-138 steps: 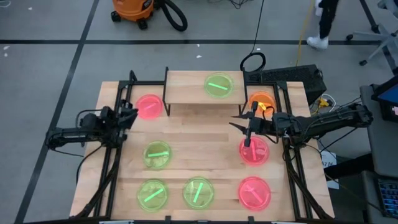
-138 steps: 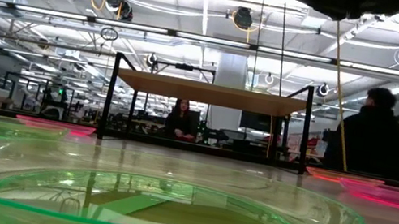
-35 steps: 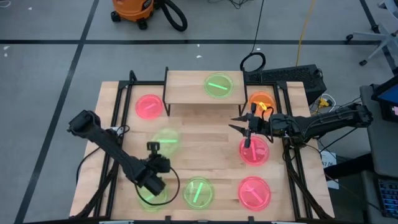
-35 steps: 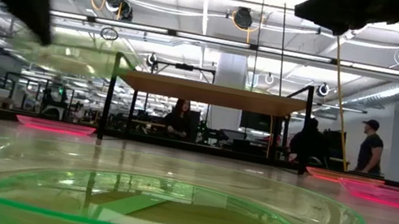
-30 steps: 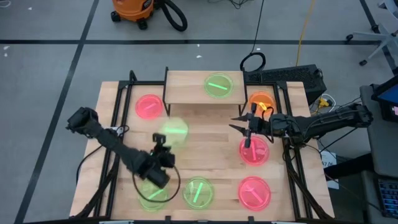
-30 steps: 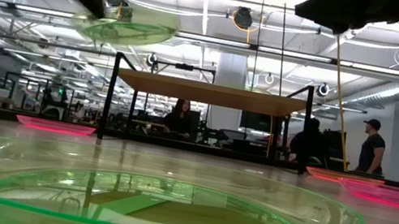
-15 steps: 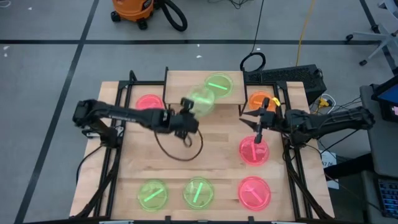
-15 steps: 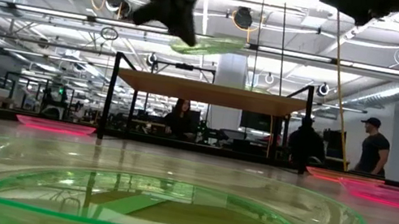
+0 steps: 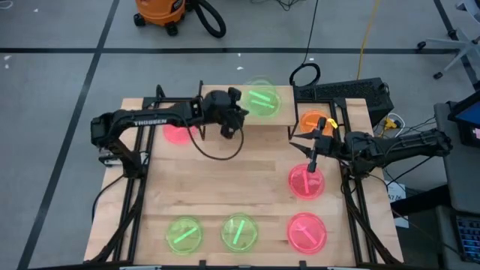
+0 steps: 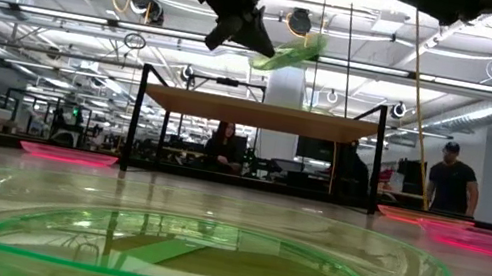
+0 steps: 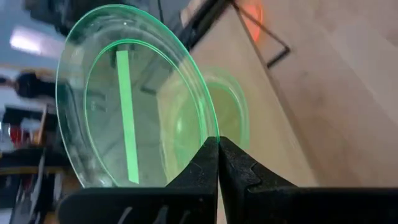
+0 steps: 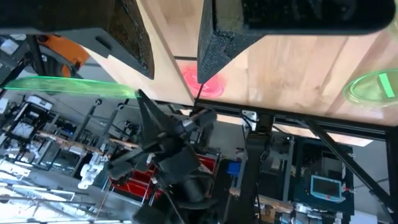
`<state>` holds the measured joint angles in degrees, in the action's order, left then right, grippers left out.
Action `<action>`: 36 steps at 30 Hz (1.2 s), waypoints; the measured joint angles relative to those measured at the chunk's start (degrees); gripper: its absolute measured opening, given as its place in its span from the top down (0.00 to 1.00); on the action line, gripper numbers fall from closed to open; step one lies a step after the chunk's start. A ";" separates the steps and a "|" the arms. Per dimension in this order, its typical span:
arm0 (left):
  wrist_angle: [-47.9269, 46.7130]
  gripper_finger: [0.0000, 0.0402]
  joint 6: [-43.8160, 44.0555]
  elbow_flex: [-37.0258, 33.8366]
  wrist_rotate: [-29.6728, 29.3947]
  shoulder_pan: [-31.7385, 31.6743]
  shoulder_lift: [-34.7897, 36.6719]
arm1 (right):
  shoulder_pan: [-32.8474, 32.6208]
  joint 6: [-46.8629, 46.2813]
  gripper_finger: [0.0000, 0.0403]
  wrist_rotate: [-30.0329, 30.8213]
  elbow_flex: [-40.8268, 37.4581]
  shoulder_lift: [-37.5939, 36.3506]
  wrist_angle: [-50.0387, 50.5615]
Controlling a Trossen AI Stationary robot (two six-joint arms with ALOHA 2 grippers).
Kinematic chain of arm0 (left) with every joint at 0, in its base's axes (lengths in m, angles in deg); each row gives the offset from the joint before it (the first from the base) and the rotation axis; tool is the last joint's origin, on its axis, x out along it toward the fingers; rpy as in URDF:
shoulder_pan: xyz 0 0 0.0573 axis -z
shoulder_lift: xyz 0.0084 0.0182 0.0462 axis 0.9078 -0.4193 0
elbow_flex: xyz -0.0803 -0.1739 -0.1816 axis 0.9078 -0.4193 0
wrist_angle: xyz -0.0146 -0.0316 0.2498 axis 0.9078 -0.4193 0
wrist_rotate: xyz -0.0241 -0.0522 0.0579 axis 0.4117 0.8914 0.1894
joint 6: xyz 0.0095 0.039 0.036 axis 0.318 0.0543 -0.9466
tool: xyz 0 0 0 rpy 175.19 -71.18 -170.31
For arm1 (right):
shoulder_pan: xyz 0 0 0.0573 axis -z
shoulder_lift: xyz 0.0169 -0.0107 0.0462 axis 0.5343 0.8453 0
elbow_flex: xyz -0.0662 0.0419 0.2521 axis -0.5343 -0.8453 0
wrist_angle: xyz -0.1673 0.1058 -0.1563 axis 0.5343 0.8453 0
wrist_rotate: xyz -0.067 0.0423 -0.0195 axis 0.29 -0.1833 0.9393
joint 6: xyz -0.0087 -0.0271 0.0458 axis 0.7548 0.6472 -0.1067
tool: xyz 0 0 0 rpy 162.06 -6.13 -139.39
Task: Place and stack plates onto a shelf
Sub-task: Stack the green plate on top of the green plate on the shelf, then stack the pink plate on top of the green plate on the shelf
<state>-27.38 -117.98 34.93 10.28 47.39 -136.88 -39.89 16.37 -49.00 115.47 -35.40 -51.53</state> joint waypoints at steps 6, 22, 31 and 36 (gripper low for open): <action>3.40 1.00 -3.18 0.00 2.56 -1.75 -4.43 | 0.00 0.56 0.74 0.00 0.00 0.00 -1.65; 6.37 0.85 -3.10 -0.02 1.69 -1.20 -6.93 | 0.02 0.10 0.74 0.00 0.00 0.04 -1.41; 7.34 0.79 -2.17 -0.02 -3.78 -0.82 -6.91 | 0.02 0.06 0.74 0.00 0.00 0.04 -1.37; 6.32 0.79 0.72 -0.02 -10.19 1.83 -3.23 | 0.02 -2.25 0.74 0.00 0.02 0.05 1.24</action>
<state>-21.06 -117.26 34.91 0.09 49.21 -140.11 -39.87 14.12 -49.00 115.49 -35.35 -50.29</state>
